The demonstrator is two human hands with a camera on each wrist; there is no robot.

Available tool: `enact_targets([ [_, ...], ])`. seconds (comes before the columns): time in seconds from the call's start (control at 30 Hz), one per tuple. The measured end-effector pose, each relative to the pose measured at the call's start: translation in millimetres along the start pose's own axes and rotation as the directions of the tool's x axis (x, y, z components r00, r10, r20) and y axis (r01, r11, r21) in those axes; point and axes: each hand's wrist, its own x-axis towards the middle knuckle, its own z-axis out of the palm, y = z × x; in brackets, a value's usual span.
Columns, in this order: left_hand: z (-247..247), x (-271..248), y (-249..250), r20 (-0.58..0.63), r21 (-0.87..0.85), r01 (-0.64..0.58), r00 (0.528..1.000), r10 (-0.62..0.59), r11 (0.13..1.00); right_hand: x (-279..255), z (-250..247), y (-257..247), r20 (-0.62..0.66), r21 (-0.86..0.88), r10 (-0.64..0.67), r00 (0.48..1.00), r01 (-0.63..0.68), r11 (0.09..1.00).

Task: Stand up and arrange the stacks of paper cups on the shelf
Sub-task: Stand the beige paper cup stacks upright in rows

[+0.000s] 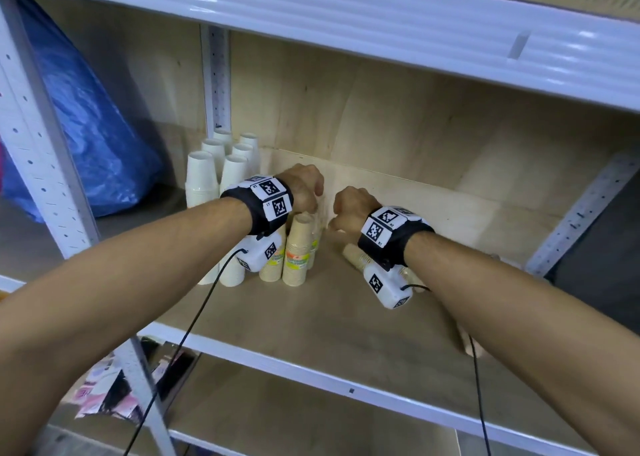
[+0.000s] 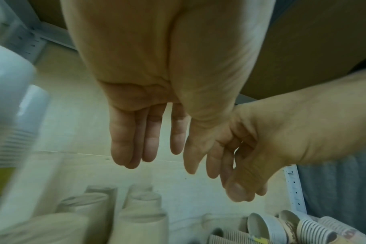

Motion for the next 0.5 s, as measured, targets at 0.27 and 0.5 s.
enact_targets([
  [0.27,30.5,32.2,44.1,0.108,-0.034,-0.18,0.977,0.183,0.983,-19.9,-21.9,78.5,-0.035,-0.042,0.217,0.976,-0.218,0.975],
  [0.5,71.6,50.9,78.3,0.148,0.008,-0.274,0.952,0.27,0.962,-43.2,-19.5,147.4,-0.031,-0.078,0.388,0.921,-0.389,0.918],
])
